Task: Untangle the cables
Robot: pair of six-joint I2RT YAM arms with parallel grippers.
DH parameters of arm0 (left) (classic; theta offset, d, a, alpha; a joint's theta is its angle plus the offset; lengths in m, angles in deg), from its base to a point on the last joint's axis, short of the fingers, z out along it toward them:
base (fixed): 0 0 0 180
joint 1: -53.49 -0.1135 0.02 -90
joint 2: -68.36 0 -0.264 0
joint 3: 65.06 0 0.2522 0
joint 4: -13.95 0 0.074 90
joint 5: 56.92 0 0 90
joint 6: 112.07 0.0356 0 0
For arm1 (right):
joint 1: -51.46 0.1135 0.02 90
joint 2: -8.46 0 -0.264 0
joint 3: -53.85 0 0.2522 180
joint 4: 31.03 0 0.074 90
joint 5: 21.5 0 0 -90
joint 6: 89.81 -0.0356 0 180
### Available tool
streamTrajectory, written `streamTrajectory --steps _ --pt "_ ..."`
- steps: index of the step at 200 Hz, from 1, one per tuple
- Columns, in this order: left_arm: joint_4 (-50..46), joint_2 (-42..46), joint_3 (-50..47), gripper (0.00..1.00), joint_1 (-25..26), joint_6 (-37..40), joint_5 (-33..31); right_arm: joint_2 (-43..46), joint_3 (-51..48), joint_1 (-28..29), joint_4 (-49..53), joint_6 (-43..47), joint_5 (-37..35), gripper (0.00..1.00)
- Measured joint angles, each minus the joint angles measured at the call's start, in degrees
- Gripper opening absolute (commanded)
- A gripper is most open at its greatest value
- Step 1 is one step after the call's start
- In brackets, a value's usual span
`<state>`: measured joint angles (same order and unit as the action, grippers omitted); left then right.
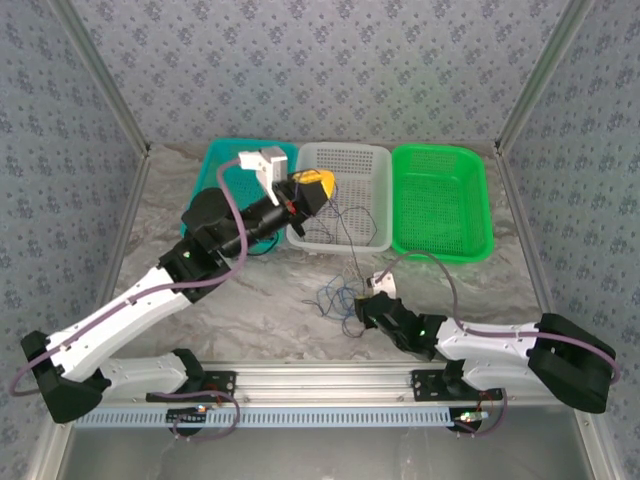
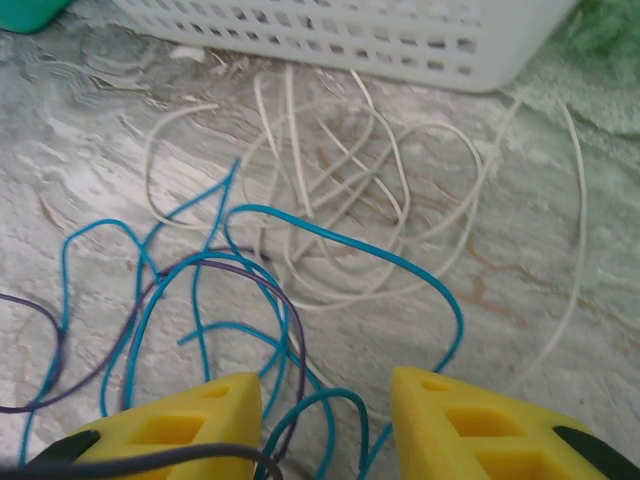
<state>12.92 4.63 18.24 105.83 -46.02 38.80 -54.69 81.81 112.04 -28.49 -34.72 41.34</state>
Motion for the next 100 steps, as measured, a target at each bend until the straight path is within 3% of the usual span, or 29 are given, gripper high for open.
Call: streamTrajectory --steps 100 --pt "-2.7 0.3 17.0 0.00 -4.0 6.2 0.4 -5.1 -0.6 1.3 2.8 -6.5 -2.6 0.40"
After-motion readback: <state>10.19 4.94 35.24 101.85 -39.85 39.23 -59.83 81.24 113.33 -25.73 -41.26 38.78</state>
